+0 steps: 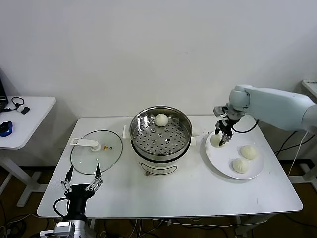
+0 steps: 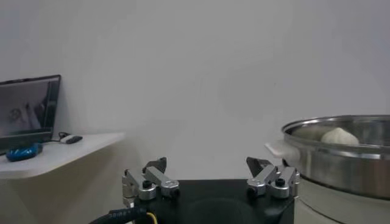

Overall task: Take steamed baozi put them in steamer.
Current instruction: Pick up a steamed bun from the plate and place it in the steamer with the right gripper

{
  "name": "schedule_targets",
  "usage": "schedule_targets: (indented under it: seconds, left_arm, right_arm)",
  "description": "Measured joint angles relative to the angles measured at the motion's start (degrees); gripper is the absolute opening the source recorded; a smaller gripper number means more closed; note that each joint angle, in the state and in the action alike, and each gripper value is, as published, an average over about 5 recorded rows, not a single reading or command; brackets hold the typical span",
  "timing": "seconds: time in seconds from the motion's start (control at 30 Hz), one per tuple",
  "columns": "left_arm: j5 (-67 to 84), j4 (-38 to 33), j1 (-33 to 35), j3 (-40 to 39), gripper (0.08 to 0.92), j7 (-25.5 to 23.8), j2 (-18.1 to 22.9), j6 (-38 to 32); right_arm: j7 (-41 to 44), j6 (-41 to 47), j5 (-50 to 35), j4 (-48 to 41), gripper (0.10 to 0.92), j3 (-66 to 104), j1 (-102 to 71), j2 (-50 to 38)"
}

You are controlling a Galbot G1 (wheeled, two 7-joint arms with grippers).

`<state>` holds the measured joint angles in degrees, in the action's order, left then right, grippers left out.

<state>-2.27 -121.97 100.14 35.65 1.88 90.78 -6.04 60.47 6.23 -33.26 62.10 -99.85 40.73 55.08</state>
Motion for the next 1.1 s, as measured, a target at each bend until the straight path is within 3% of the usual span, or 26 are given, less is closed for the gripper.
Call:
schedule_targets:
  seconds: [0.27, 0.53, 1.1]
  left_arm:
    - [-0.3, 0.1, 0.1, -1.8, 0.823, 0.0, -0.3, -0.2]
    - [-0.1, -0.4, -0.1, -2.2, 0.823, 0.0, -0.8, -0.1]
    - [1.4, -0.9, -0.5, -0.2, 0.823, -0.9, -1.0, 0.2]
  right_arm:
    - [-0.5, 2.6, -9.1, 8.3, 0.56, -3.4, 12.1, 2.8]
    - [-1.7, 5.2, -14.7, 10.8, 0.56, -3.3, 16.6, 8.0]
    - [-3.4, 7.2, -15.3, -0.4, 0.56, 3.6, 5.9, 22.7]
